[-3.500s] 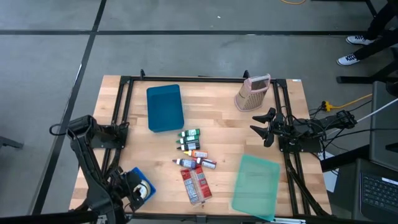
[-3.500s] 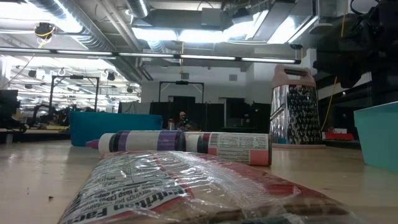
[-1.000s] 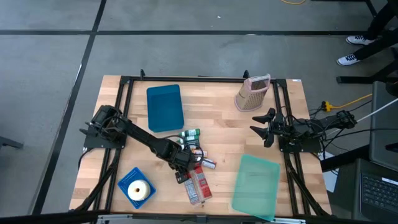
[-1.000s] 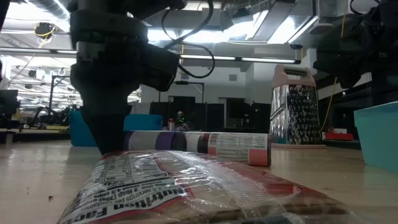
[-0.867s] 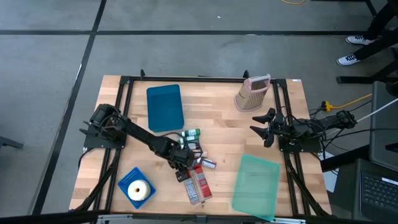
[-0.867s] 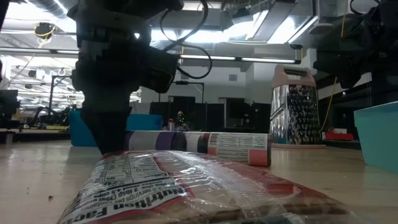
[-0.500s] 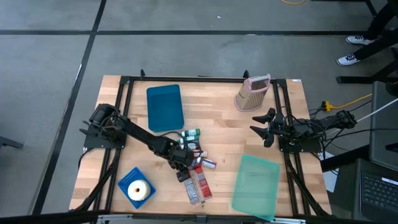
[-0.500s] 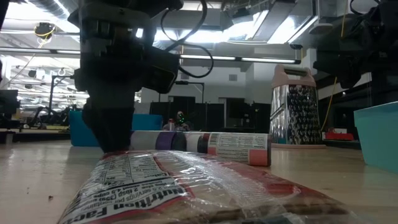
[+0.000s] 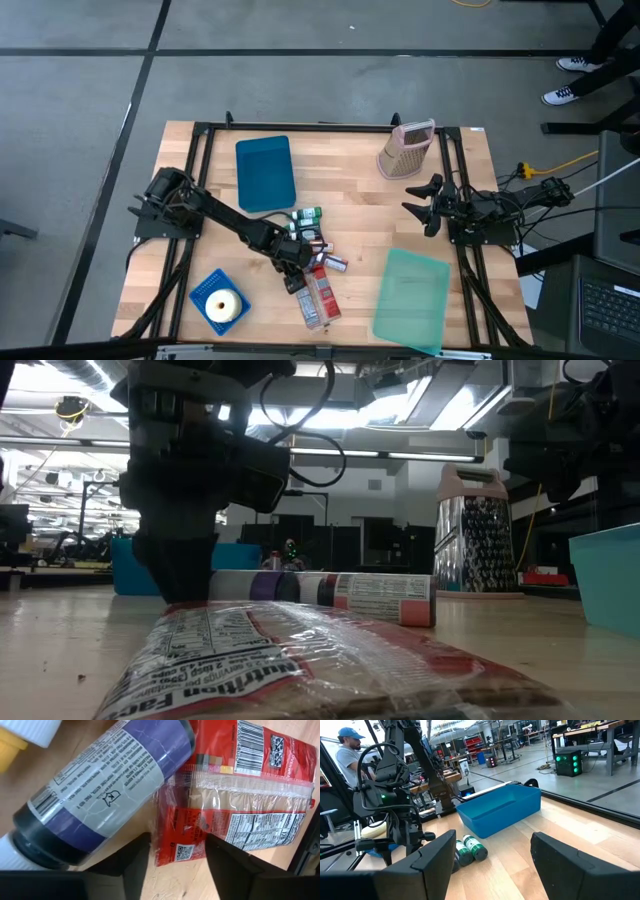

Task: Pick & Place Food Item
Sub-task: Put the red popcorn bag into the blue bin

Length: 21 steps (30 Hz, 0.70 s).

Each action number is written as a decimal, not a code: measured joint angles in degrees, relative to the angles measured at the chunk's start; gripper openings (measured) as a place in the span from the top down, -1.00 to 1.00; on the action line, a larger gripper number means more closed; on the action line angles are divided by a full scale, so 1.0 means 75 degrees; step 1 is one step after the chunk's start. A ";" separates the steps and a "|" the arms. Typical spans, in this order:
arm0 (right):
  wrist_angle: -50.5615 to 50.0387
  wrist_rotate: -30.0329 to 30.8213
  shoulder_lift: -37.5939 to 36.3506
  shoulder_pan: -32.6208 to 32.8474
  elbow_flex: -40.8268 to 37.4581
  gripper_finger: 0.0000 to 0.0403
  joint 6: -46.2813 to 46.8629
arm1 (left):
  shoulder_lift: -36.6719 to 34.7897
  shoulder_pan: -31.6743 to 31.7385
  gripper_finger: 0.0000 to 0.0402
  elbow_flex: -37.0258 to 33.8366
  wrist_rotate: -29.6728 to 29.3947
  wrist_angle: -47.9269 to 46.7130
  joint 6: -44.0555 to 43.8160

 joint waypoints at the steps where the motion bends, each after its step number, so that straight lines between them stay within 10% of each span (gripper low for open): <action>1: 0.0002 0.0000 0.0000 0.0000 0.0000 -0.26 0.0000 | 0.0000 -0.0003 0.14 -0.0005 0.0015 0.0021 -0.0005; 21: 0.0000 0.0000 0.0000 0.0000 0.0001 -0.26 -0.0003 | 0.0052 -0.0330 0.99 -0.0026 0.0075 0.0920 0.0442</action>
